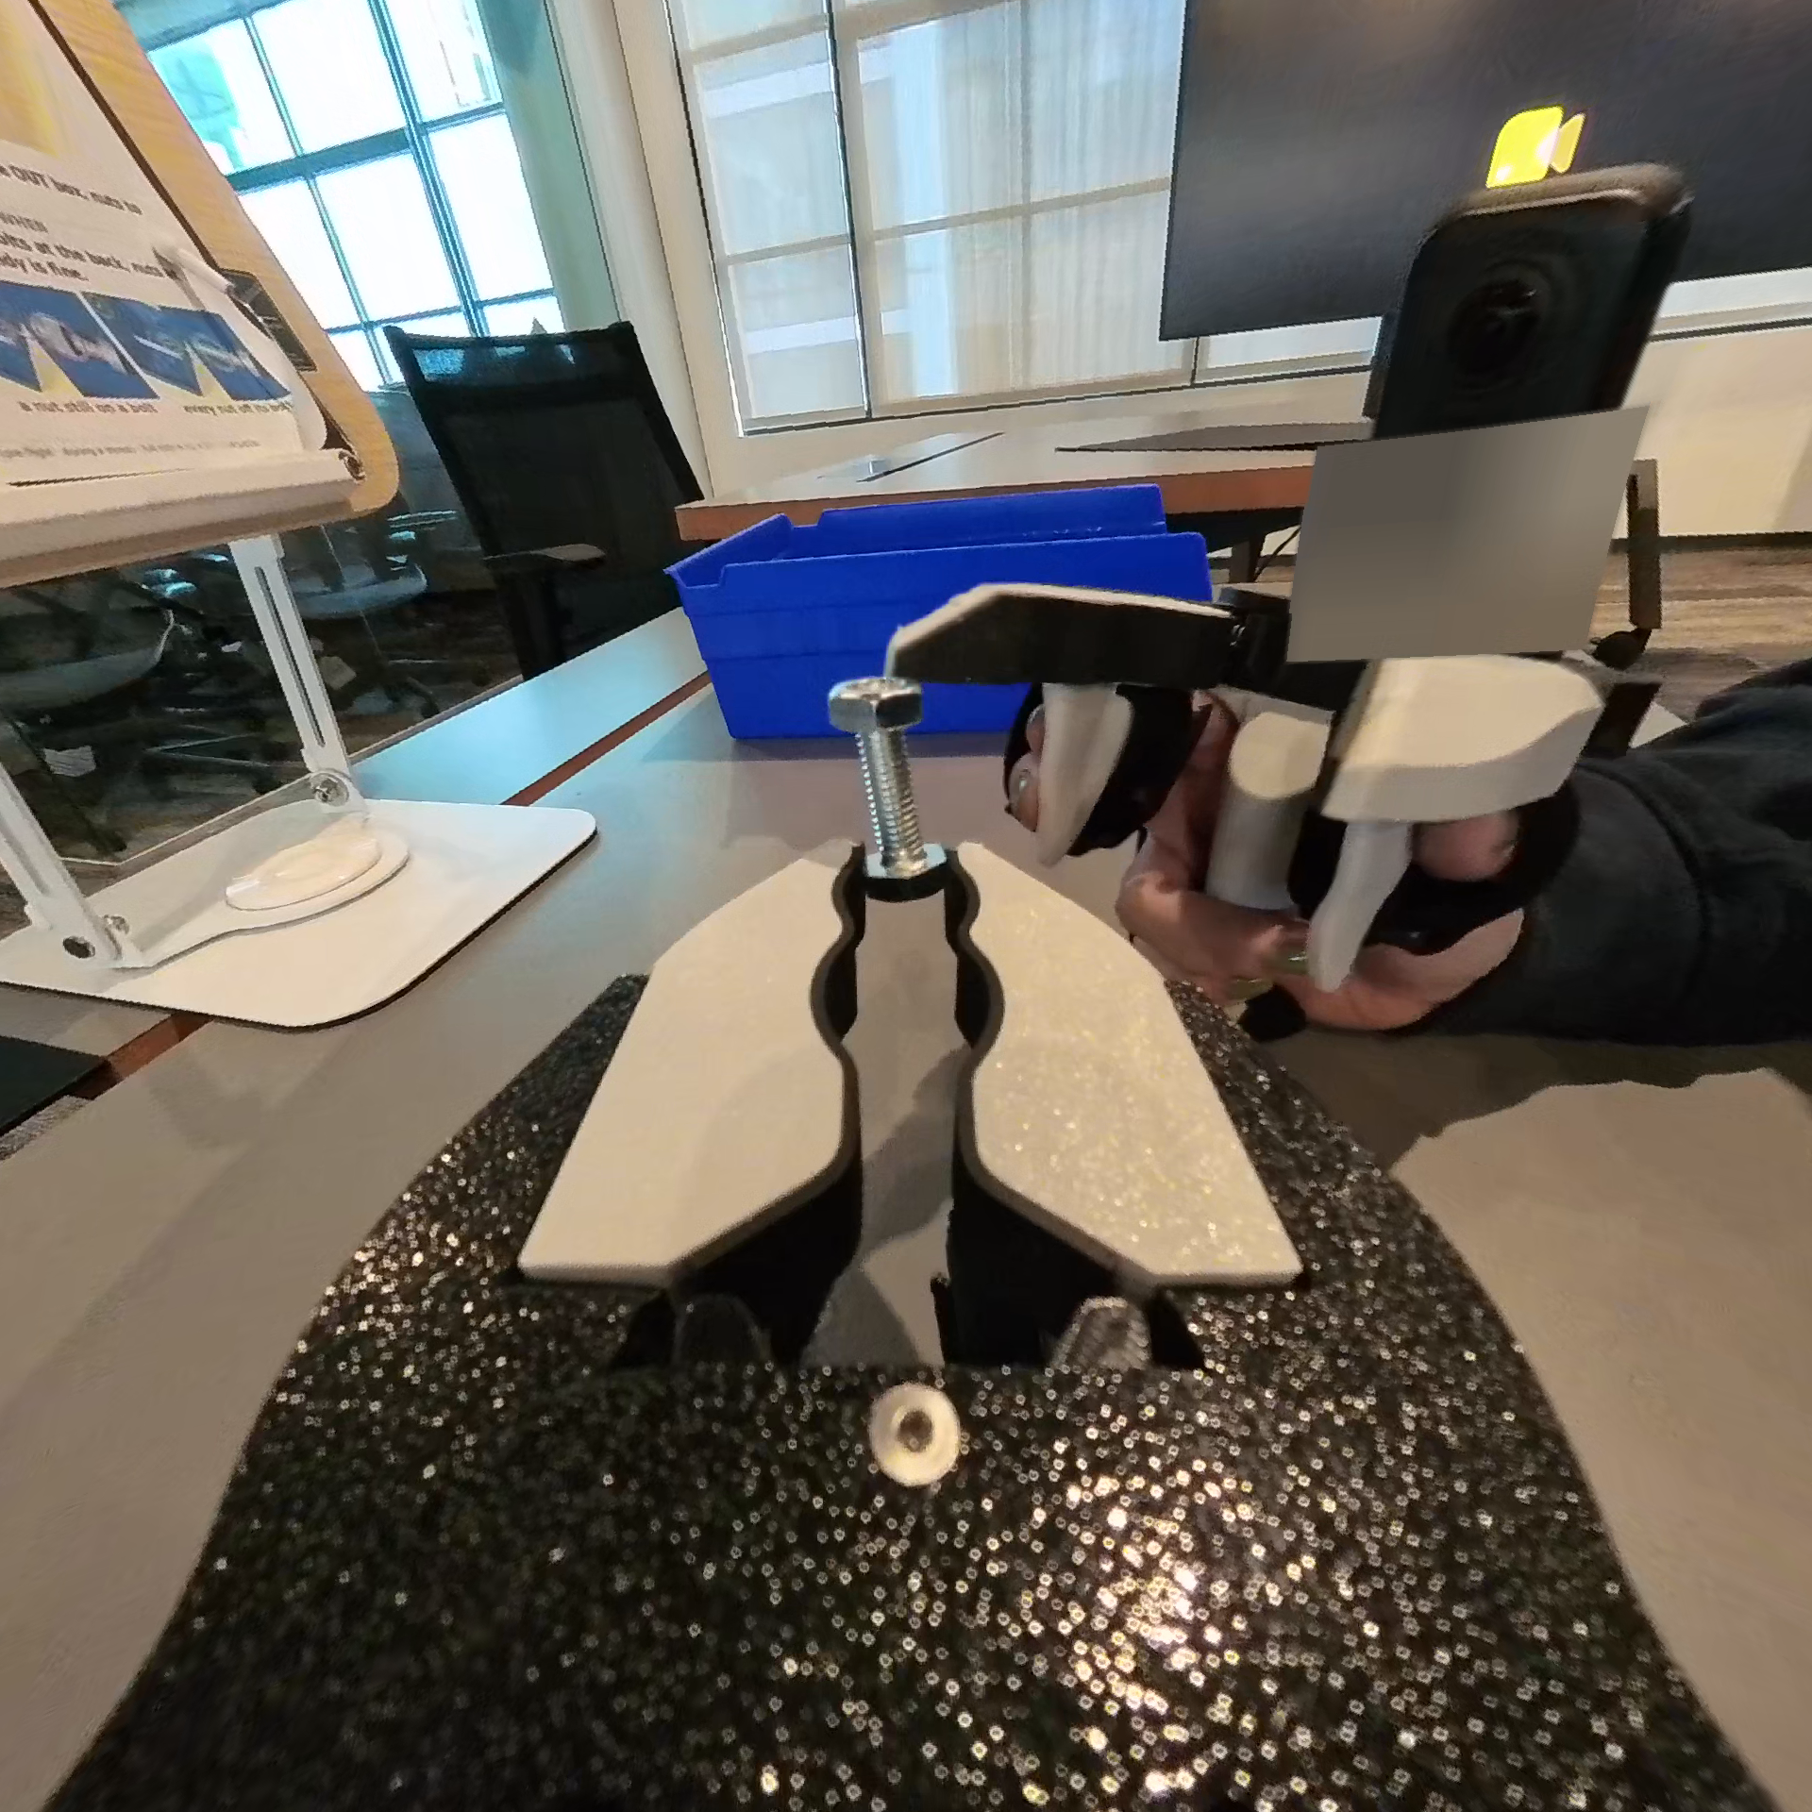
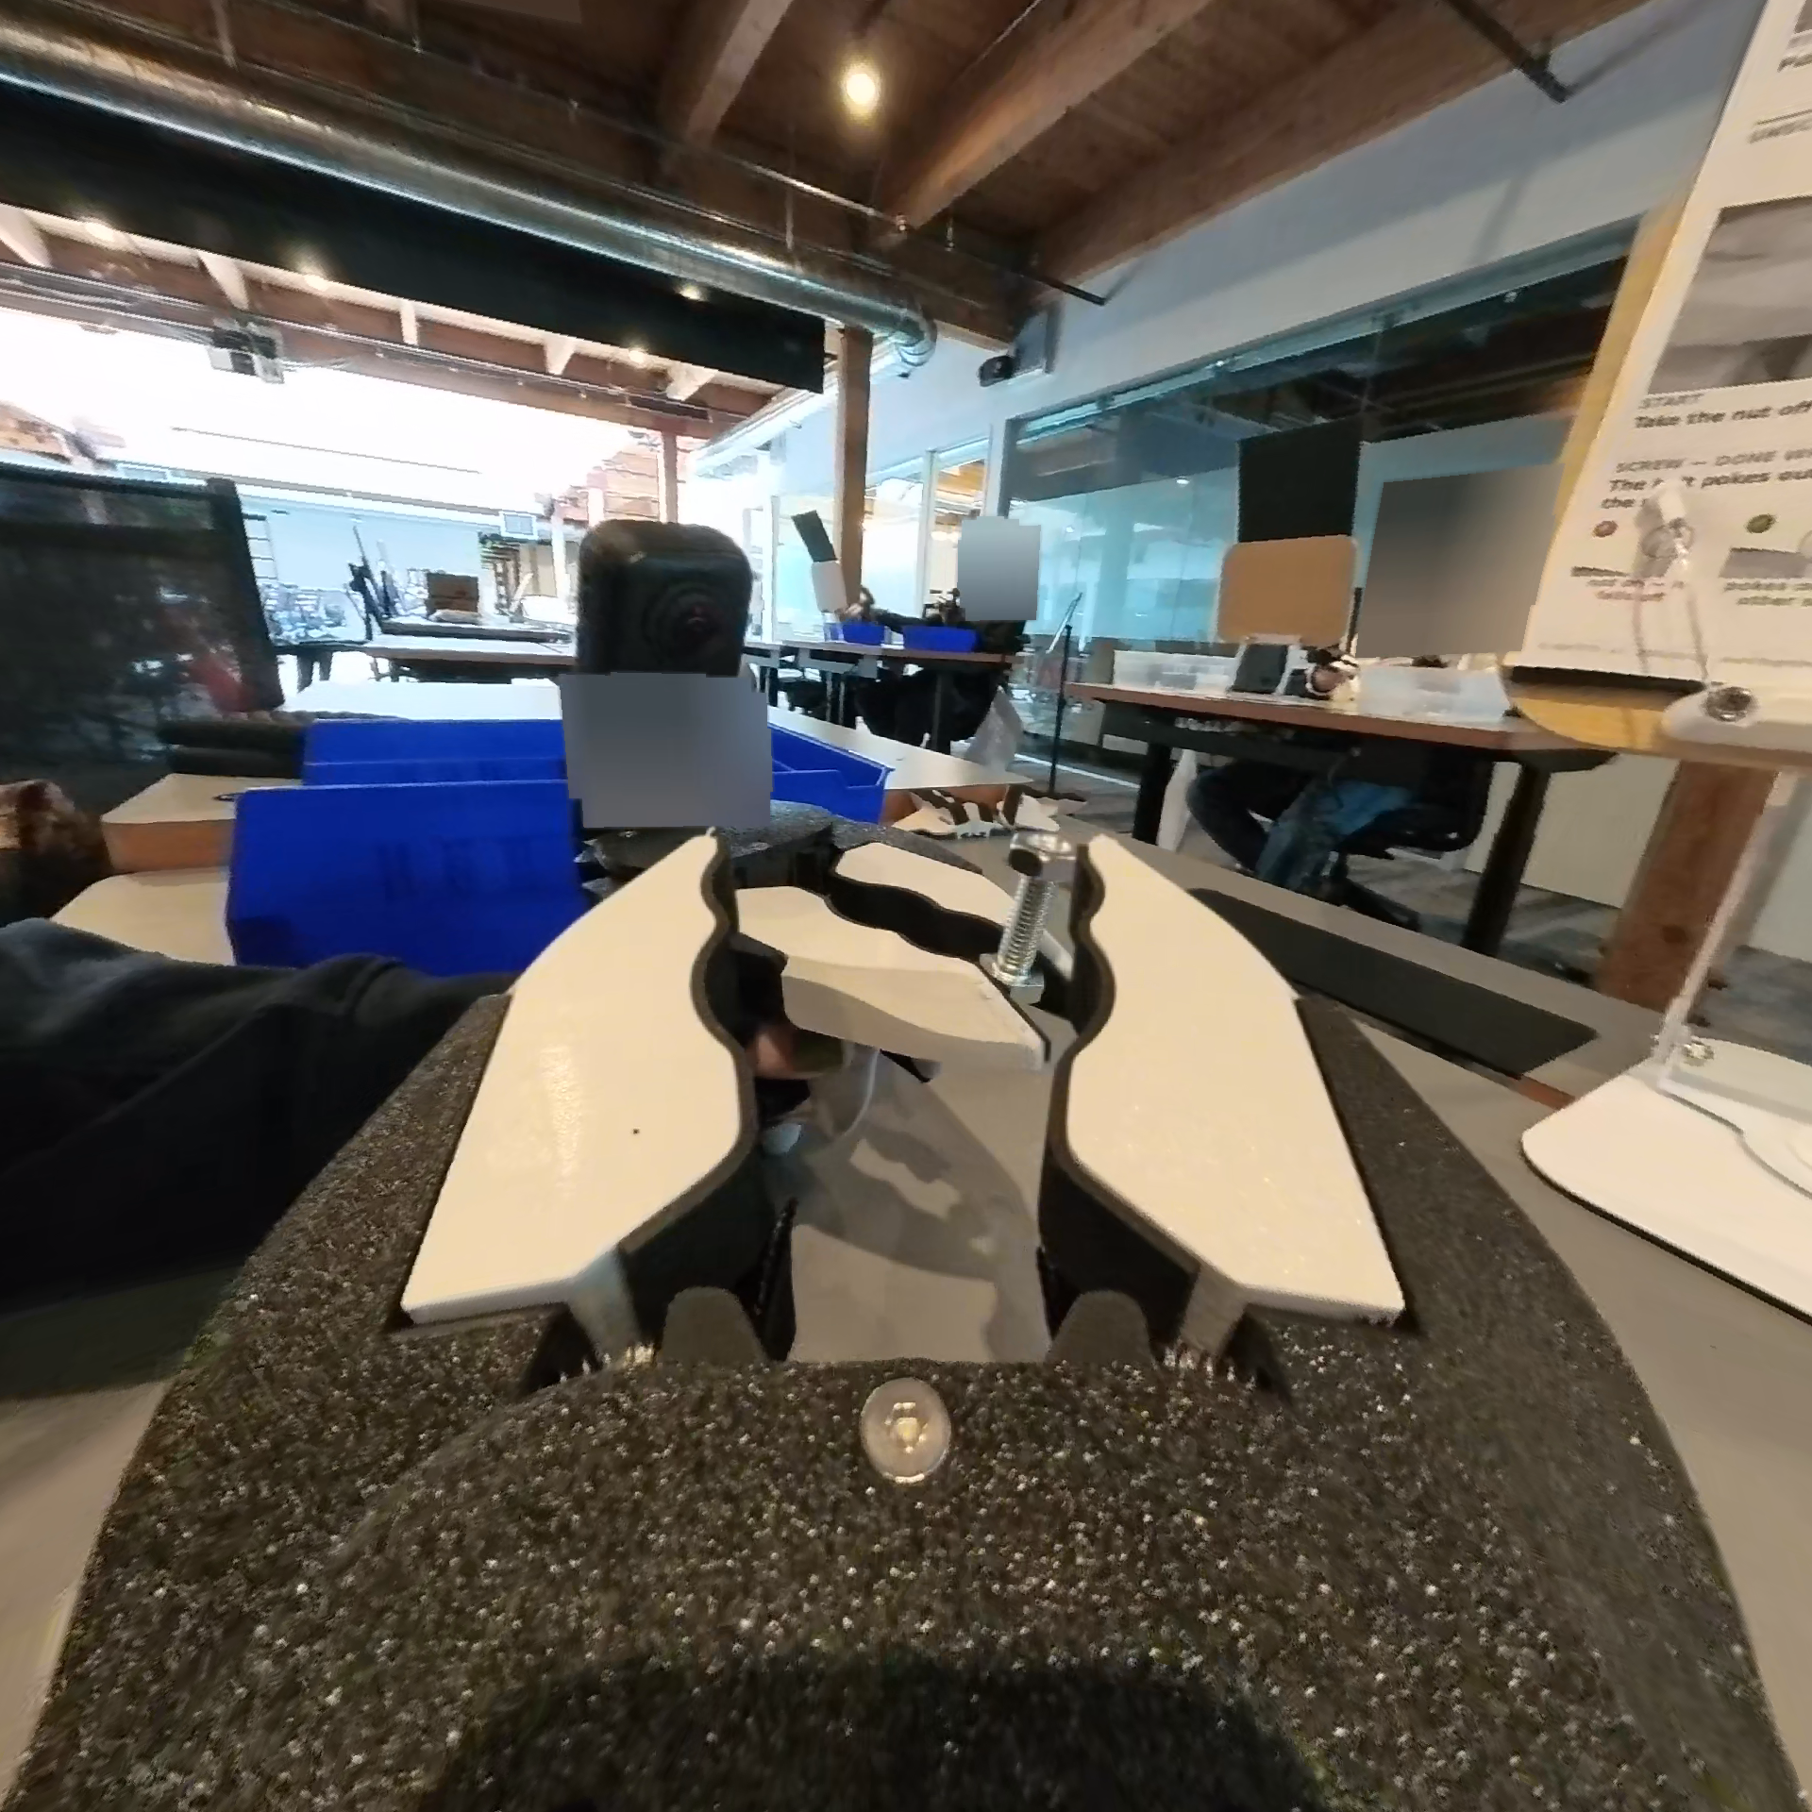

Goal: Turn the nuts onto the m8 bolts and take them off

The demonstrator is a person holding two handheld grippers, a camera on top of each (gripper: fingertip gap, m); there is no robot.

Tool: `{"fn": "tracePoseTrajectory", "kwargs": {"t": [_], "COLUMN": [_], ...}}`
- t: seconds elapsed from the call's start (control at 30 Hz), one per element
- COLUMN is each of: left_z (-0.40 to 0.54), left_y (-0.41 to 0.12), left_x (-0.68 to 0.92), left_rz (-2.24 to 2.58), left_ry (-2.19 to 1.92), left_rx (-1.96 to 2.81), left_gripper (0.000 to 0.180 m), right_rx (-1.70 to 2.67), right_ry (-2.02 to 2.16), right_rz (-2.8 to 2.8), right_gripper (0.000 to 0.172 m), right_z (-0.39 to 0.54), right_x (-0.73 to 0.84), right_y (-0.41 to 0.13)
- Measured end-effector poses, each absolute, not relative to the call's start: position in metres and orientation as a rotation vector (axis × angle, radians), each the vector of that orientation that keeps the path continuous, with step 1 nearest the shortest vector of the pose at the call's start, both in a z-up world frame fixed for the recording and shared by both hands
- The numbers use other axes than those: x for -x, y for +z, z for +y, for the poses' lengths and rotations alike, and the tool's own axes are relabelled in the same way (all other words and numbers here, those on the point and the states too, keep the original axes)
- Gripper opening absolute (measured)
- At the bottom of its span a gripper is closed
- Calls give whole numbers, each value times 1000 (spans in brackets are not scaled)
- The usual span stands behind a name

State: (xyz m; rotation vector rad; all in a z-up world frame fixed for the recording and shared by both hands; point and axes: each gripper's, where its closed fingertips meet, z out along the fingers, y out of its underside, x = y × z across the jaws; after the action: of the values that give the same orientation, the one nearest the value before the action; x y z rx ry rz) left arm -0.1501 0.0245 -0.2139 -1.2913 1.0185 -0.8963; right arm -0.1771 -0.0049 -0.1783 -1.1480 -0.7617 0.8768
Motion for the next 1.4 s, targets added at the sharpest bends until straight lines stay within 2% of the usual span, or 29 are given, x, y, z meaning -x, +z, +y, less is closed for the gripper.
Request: {"fn": "tracePoseTrajectory", "kwargs": {"t": [0.1, 0.17, 0.23, 0.4, 0.47, 0.6, 0.77, 0.87, 0.9, 0.93, 0.97, 1.07, 1.2, 1.3, 1.33, 1.4], "left_z": [25, 25, 25, 24, 24, 25, 24, 23, 23, 23, 24, 24, 23, 23, 23, 24], "left_y": [-214, -213, -213, -215, -215, -214, -217, -219, -219, -218, -218, -217, -219, -218, -217, -216], "left_x": [150, 151, 151, 149, 149, 150, 147, 146, 146, 147, 147, 147, 146, 146, 147, 149], "left_rz": [1018, 1010, 1006, 1030, 1034, 1022, 1051, 1065, 1065, 1058, 1052, 1049, 1067, 1063, 1053, 1037], "left_ry": [-895, -898, -903, -897, -893, -900, -885, -872, -871, -872, -880, -888, -876, -880, -884, -905], "left_rx": [1292, 1290, 1291, 1296, 1296, 1296, 1304, 1306, 1304, 1303, 1304, 1306, 1307, 1303, 1300, 1300], "left_gripper": [14, 14, 14, 14, 14, 14, 14, 14, 14, 14, 14, 14, 14, 14, 14, 14], "right_rx": [1165, 1152, 1148, 1186, 1188, 1152, 1186, 1192, 1179, 1162, 1151, 1189, 1199, 1199, 1193, 1194], "right_ry": [851, 885, 882, 826, 813, 868, 828, 809, 824, 850, 875, 858, 810, 859, 865, 823], "right_rz": [-780, -821, -794, -735, -764, -795, -737, -784, -788, -789, -775, -723, -736, -772, -763, -717], "right_gripper": [64, 51, 50, 63, 63, 47, 62, 62, 55, 40, 37, 56, 65, 55, 43, 47], "right_z": [-3, -11, -9, 5, 4, -8, 5, 1, -3, -8, -9, 1, 6, -2, -4, 3], "right_x": [180, 181, 176, 174, 178, 174, 172, 178, 175, 171, 168, 167, 175, 175, 170, 161], "right_y": [-182, -183, -180, -182, -184, -181, -182, -186, -184, -182, -180, -183, -186, -187, -185, -183]}}
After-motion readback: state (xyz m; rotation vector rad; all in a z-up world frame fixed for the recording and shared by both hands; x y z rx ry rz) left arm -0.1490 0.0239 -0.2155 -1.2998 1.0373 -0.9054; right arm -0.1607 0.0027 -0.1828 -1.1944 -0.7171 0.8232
